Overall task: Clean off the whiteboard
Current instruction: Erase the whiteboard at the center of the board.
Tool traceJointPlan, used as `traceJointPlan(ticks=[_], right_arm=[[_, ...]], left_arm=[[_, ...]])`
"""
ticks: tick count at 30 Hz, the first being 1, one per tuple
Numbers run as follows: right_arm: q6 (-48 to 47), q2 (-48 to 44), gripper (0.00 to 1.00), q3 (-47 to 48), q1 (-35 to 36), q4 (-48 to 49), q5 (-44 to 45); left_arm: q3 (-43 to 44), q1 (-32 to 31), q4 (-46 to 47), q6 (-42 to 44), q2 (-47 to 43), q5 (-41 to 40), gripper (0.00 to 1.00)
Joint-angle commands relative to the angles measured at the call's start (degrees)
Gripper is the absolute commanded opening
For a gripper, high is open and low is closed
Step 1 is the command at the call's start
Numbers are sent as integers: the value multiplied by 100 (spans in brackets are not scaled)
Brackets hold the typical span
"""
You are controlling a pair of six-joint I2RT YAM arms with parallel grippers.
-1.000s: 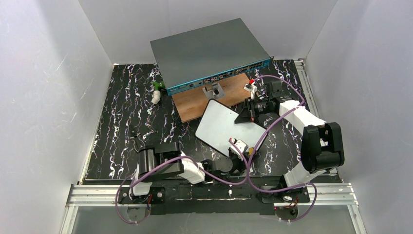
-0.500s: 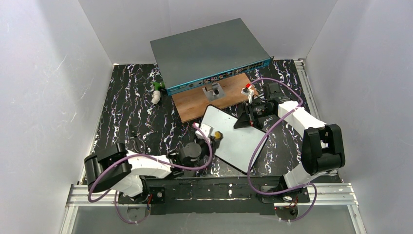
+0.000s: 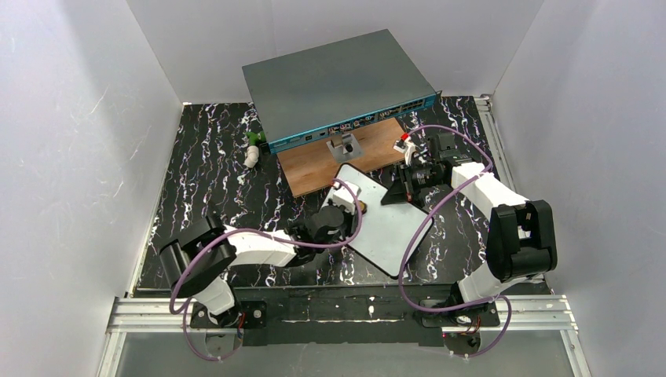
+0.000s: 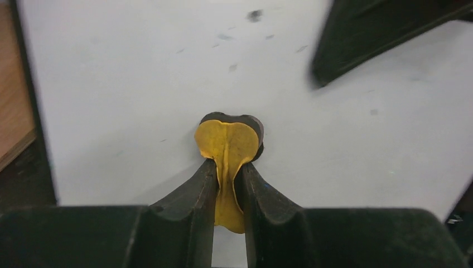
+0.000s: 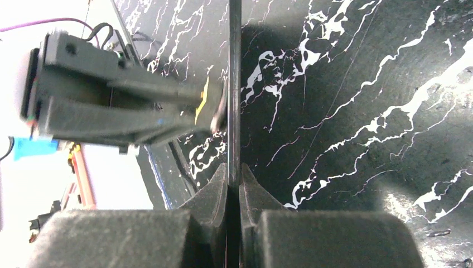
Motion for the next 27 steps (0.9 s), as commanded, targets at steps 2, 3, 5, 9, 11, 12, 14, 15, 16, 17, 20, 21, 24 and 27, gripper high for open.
traceJointPlan(ticks=[2, 3, 5, 9, 11, 12, 14, 15, 16, 17, 20, 21, 24, 27], right_arm=[[2, -176, 1, 57, 206, -139, -612], [2, -180, 1, 53, 202, -137, -604], [-14, -193, 1, 53, 201, -150, -577], [-103, -223, 1, 77, 201, -209, -475], [-140, -236, 1, 88, 199, -227, -440], [-154, -248, 1, 90, 201, -237, -421], [-181, -259, 1, 79, 201, -237, -394], [-188, -267, 1, 86, 201, -239, -391], [-201, -267, 1, 80, 201, -231, -383], [-207, -268, 1, 81, 201, -238, -382], [-232, -269, 1, 80, 201, -251, -361], [-236, -268, 1, 79, 201, -250, -356], [-243, -249, 1, 83, 198, -251, -346], [-252, -241, 1, 74, 201, -255, -338]], left_arm=[[652, -419, 325, -271, 587, 1248, 0], [691, -436, 375, -304, 637, 1262, 0], [687, -433, 412, -324, 655, 1149, 0], [209, -208, 457, -525, 280, 731, 0], [-178, 63, 539, -791, -36, 648, 0], [-360, 220, 508, -893, -206, 588, 0], [-604, 522, 289, -1044, -499, 545, 0], [-649, 652, 112, -1075, -618, 536, 0], [-671, 769, -76, -1057, -711, 546, 0], [-672, 850, -220, -1009, -783, 563, 0], [-664, 929, -292, -820, -840, 757, 0], [-637, 937, -267, -801, -812, 849, 0], [-578, 918, 38, -801, -649, 1269, 0], [-483, 711, 387, -720, -502, 1395, 0]])
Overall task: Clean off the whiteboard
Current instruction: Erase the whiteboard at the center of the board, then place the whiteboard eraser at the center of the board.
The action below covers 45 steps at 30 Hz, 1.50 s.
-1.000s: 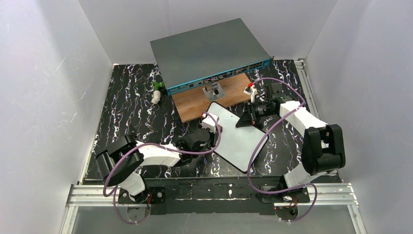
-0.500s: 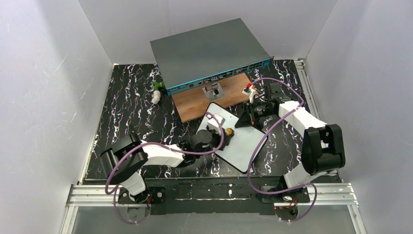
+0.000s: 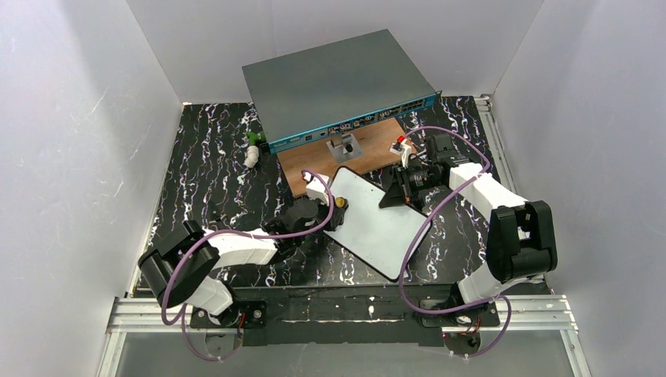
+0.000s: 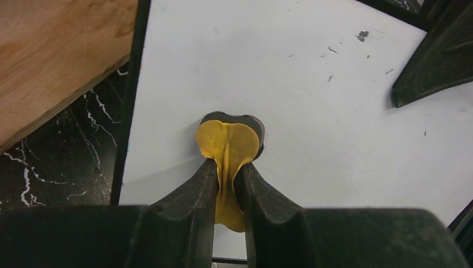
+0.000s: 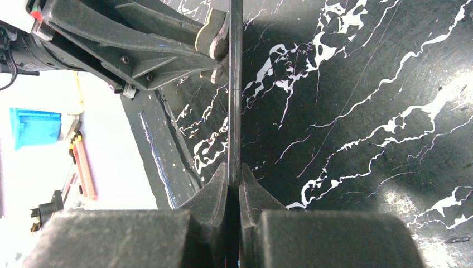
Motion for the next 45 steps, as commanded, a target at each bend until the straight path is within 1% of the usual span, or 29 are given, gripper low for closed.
traceJointPlan(ticks=[1, 6, 11, 14, 19, 22, 25, 33, 41, 45], right_arm=[[-134, -207, 1, 79, 68, -110, -351], [-158, -172, 1, 92, 68, -140, -406], [-225, -222, 1, 98, 66, -185, -420], [-233, -218, 1, 103, 74, -178, -434], [-248, -223, 1, 105, 77, -196, -432], [-260, -246, 1, 112, 77, -204, -415], [-278, -252, 1, 112, 79, -217, -412], [-318, -301, 1, 98, 84, -227, -395], [-423, -293, 1, 132, 86, -309, -409], [-466, -301, 1, 140, 85, -347, -421]], left_arm=[[252, -315, 319, 183, 179, 463, 0], [909, -727, -104, 522, 522, 398, 0], [1330, -657, -386, 628, 609, -76, 0], [1723, -447, -966, 685, 609, -195, 0], [2558, -254, -2354, 932, 812, -615, 0], [2734, -254, -2825, 1041, 871, -850, 0], [2561, -257, -2946, 966, 833, -1025, 0], [1588, -254, -2709, 536, 617, -1117, 0], [606, -261, -2895, 348, -52, -1546, 0], [225, -245, -2846, 95, -267, -1619, 0]])
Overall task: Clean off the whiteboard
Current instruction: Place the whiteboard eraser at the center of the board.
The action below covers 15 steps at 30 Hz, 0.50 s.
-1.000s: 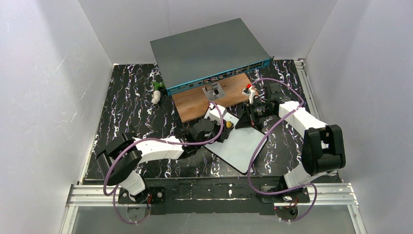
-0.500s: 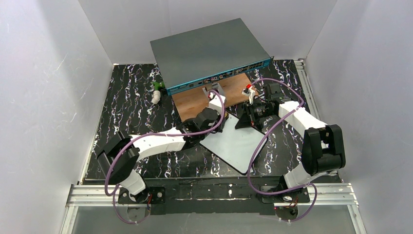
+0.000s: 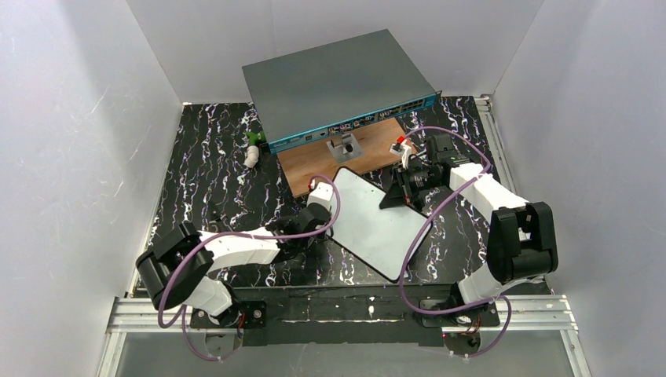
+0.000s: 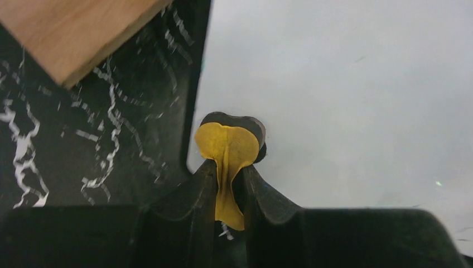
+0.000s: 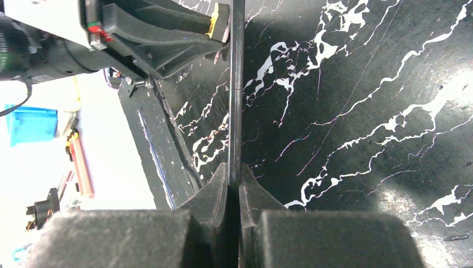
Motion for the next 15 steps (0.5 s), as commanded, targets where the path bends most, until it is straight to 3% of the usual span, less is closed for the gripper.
traceJointPlan(ticks=[1, 5, 9, 15], right_arm=[[-343, -275, 1, 148, 94, -242, -469], [-485, -311, 1, 185, 94, -356, -474], [-1166, -396, 1, 377, 99, -909, -382], [-2201, -649, 1, 675, 92, -1725, -122]], left_arm=[[-450, 96, -460, -349, -270, -306, 0], [-743, 180, -586, -655, -715, -395, 0], [-696, 300, -2110, -1062, -1679, -408, 2], [-938, 311, -3364, -1786, -2579, 92, 41]])
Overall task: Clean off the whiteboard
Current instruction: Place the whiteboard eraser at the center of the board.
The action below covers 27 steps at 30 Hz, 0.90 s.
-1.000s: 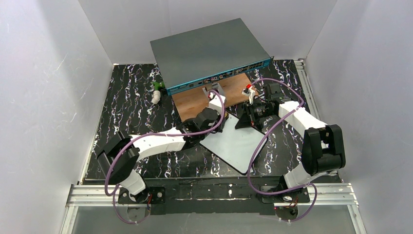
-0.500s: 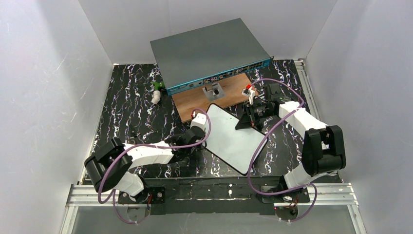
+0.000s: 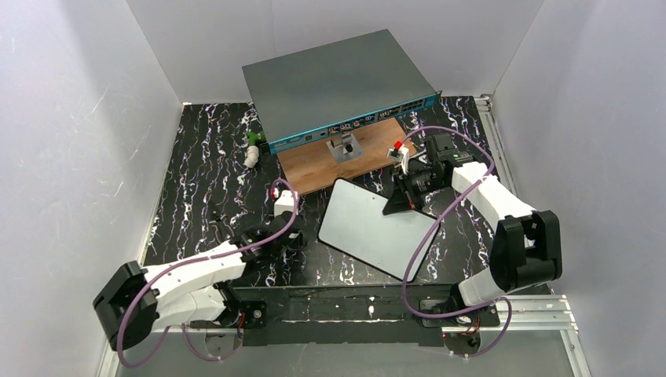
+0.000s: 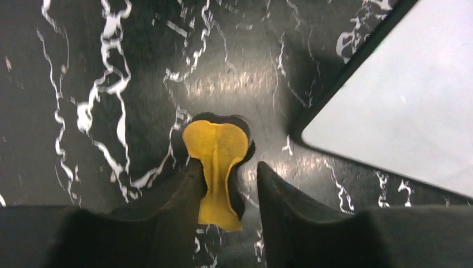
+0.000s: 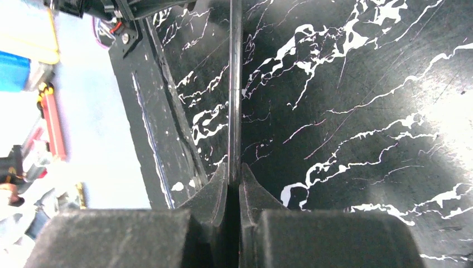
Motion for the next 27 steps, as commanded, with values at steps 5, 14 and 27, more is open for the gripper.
traceJointPlan(ticks=[5, 14, 27], right_arm=[[-1887, -689, 1, 809, 9, -1586, 118], [-5152, -902, 1, 2800, 2, -4311, 1905], [-7929, 358, 1, 4775, -495, -4855, 3106]], left_arm=[[-414, 37, -1380, -662, -1551, 369, 81], [-237, 60, -1329, -181, -2589, 1197, 98], [-508, 62, 2341, 1722, -1294, 3492, 98]])
